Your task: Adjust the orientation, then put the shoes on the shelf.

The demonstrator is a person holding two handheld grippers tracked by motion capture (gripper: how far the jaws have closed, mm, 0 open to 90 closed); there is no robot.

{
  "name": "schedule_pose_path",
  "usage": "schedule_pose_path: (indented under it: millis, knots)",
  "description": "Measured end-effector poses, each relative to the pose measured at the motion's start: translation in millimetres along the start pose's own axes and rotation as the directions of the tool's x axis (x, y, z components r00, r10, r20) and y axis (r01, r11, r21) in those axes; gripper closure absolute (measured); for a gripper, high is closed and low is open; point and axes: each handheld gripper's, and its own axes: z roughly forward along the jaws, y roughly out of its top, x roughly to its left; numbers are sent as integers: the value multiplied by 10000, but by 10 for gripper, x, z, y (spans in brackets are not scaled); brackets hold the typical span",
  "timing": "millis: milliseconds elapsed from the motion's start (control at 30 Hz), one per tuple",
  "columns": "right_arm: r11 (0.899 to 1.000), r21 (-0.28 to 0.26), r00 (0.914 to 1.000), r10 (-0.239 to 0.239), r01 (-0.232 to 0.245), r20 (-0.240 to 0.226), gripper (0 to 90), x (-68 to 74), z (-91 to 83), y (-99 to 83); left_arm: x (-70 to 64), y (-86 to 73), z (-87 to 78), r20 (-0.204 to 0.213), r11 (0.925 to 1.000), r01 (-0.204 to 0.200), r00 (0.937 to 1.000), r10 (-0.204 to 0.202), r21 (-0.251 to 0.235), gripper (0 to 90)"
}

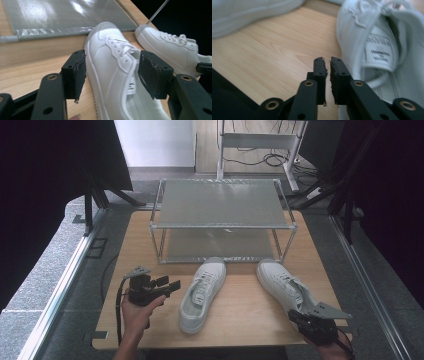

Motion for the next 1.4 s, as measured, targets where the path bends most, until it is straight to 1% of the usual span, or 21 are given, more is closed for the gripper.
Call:
schedule_pose_path:
  millis: [67,133,233,267,333,400,433,533,567,667,867,933,967,1000,1033,1067,1133,1167,1233,1367,1400]
  knots:
    - [9999,-156,9999,31,-33,-119,812,8,-7,11,-7,3,-4,-11,10000,-47,10000,47,-7,395]
    - [9987,-502,9996,17,-32,-293,757,27,-43,51,-4,2,-19,-82,9999,-146,9999,146,68,404]
    - [9983,-583,9995,18,-37,-329,721,27,-53,69,-12,-4,-35,-204,9995,-280,9994,283,143,416]
    - [9979,-649,9996,56,-75,-289,645,23,-49,93,-20,-2,-47,-198,9994,-317,9993,320,165,416]
    - [9976,-694,9997,23,-39,-237,613,19,-46,113,-40,15,-68,-139,9989,-445,9989,447,139,413]
    - [9962,-865,9993,-39,6,-378,537,-1,-49,227,-89,76,-99,-106,9975,-692,9975,693,119,409]
    - [9962,-865,9993,-39,6,-378,537,-1,-49,227,-89,76,-99,-106,9975,-692,9975,693,119,408]
    - [9946,-1031,9976,-158,88,-678,490,-36,-67,352,-128,132,-106,-79,9961,-876,9961,877,127,408]
    - [9955,-932,9966,-238,165,-788,469,-70,-65,419,-139,147,-106,-75,9955,-933,9956,934,171,423]
    - [9959,-826,9966,-421,362,-708,452,-124,-60,484,-199,176,-107,-56,9914,-1264,9919,1266,338,442]
    - [9958,-820,9980,-437,398,-462,433,-260,-51,577,-228,203,-60,-29,9874,-1460,9892,1465,617,442]
    - [9961,-764,9987,-451,431,-245,420,-360,-70,622,-243,218,-48,-1,9852,-1564,9876,1568,705,442]
    - [9961,-764,9987,-451,431,-245,420,-360,-70,622,-243,218,-48,-1,9852,-1564,9876,1568,705,442]
    - [9964,-743,9991,-415,414,2,417,-438,-103,629,-239,221,-43,7,9845,-1577,9874,1582,773,442]
    - [9964,-743,9991,-415,414,2,417,-438,-103,629,-228,223,-32,-42,9831,-1619,9866,1629,850,442]
    - [9972,-666,9992,-321,338,256,416,-524,-137,619,-200,227,-7,-110,9817,-1595,9868,1615,1040,441]
    - [9984,-513,9990,-217,237,403,416,-608,-157,597,-181,233,21,-202,9790,-1572,9867,1611,1299,441]
    - [9984,-513,9990,-217,237,403,416,-608,-157,597,-181,233,21,-202,9790,-1572,9867,1611,1299,445]
    - [9987,-483,9986,-124,148,507,420,-672,-160,568,-196,229,45,-379,9725,-1721,9829,1800,1570,448]
    - [9998,-171,9989,-38,46,469,425,-747,-120,509,-220,213,82,-463,9701,-1732,9820,1834,1699,448]
    - [10000,-88,9989,-24,28,467,426,-756,-105,505,-234,203,110,-448,9673,-1766,9812,1876,1819,448]
